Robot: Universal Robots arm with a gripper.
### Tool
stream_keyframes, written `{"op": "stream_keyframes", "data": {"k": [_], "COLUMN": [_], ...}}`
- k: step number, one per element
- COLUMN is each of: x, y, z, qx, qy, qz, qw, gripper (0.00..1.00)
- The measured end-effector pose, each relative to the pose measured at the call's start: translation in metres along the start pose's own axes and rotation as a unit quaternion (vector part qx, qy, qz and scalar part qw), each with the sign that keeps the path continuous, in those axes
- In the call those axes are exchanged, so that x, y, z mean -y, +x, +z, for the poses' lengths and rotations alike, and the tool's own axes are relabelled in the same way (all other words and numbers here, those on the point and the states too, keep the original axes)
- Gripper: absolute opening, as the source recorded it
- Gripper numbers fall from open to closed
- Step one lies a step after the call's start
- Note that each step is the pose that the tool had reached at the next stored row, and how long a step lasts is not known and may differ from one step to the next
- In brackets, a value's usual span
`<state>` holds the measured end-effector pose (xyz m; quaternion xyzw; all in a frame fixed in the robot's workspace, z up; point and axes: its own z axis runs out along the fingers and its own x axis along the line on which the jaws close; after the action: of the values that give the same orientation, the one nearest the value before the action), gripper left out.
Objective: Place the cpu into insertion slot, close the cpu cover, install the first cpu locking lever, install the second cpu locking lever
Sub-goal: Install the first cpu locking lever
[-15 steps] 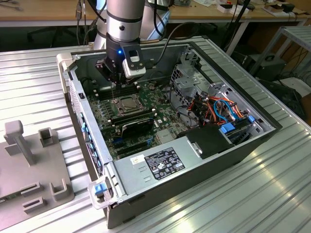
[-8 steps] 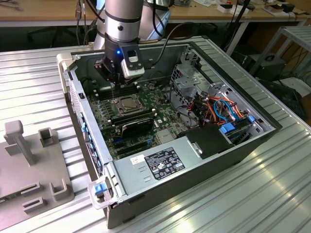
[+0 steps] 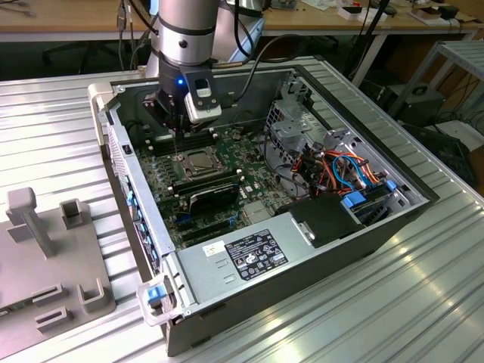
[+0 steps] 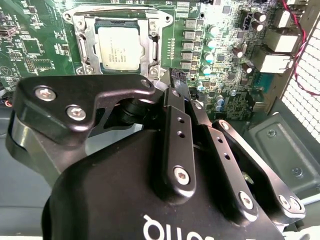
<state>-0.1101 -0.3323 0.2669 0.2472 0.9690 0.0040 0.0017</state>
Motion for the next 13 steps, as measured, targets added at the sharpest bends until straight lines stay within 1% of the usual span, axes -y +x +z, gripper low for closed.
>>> {"op": "stream_keyframes", "data": {"k": [6,13], "x": [0.003,0.0052], "y": [0.0055,0.0095], "z": [0.0,0.0], "qx": [-0.0001,-0.0001], "qy": [0.0,0.0], "qz": [-0.008,-0.012], "qw": [0.99996,0.99993], "gripper": [0.11,0.11]}}
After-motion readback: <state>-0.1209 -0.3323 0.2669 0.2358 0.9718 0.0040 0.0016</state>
